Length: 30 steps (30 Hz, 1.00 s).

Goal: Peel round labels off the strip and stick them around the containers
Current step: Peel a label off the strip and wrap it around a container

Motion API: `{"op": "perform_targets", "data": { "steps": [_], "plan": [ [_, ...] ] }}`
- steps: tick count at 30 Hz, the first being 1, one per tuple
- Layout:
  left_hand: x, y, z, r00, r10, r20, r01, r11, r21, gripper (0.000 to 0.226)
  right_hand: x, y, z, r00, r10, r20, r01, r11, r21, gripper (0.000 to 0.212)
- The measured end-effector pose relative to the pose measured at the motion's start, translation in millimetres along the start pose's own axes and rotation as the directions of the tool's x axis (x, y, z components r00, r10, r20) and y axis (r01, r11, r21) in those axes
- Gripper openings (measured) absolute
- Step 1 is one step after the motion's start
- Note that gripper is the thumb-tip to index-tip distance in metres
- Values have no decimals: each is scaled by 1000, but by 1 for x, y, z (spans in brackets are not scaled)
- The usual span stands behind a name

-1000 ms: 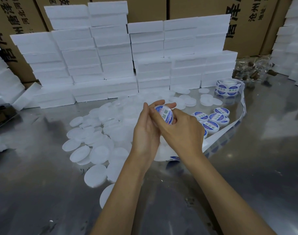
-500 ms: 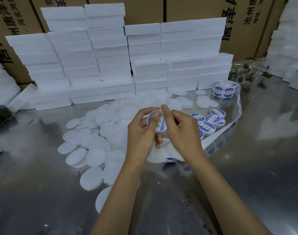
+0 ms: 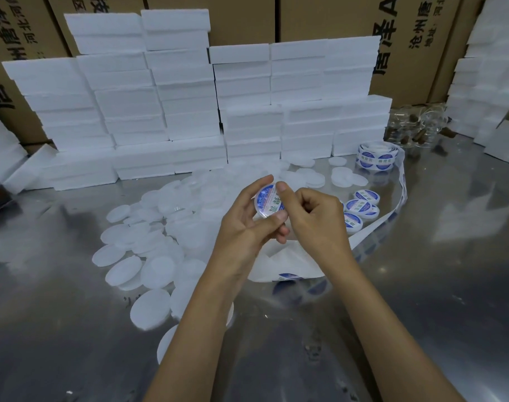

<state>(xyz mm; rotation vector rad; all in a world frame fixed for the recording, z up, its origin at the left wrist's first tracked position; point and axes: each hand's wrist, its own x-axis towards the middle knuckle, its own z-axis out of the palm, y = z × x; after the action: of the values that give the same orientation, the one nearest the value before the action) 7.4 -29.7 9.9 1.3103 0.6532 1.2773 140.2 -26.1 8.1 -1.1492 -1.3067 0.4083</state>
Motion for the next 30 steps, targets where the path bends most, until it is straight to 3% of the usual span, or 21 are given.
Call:
{"op": "perform_targets", "data": {
  "steps": [4,6,8,11,13,16,19,21,25,28,30],
  "plan": [
    [0,1,1,999,-40,-5,39,995,-95,43,4,0,-9,994,-1,108,3,1000,-11,58],
    [2,3,2,996,-73,-59,64,989,-135,40,8,4,-14,995,32,96,-28,998,-48,57],
    [5,4,-2,982,-95,-166,64,981,-181,38,15,13,-21,991,131,-32,-133,988,-80,56],
    [8,8,-15,941,-107,-321,30,971,-236,34,27,31,-42,894,379,-241,-390,921,0,56],
    [7,8,-21,915,-102,-389,11,973,-229,30,30,45,-60,867,398,-299,-464,864,-195,58],
    [7,7,-24,889,-94,-448,12,983,-183,27,29,59,-77,869,357,-341,-493,674,-550,58],
    [7,6,-27,876,-78,-476,7,989,-151,26,28,67,-83,834,446,-325,-538,527,-658,50],
    [7,5,-29,866,-75,-495,6,990,-139,27,26,69,-83,805,483,-345,-576,494,-652,50],
    [7,6,-38,824,-94,-559,16,990,-143,25,25,57,-75,849,314,-425,-527,565,-635,39],
    [6,7,-46,793,-103,-600,15,989,-150,22,21,40,-58,913,78,-400,-331,714,-617,23],
    [5,7,-51,774,-118,-622,21,987,-160,20,16,26,-42,953,-59,-297,-135,795,-591,21]
  ]
}}
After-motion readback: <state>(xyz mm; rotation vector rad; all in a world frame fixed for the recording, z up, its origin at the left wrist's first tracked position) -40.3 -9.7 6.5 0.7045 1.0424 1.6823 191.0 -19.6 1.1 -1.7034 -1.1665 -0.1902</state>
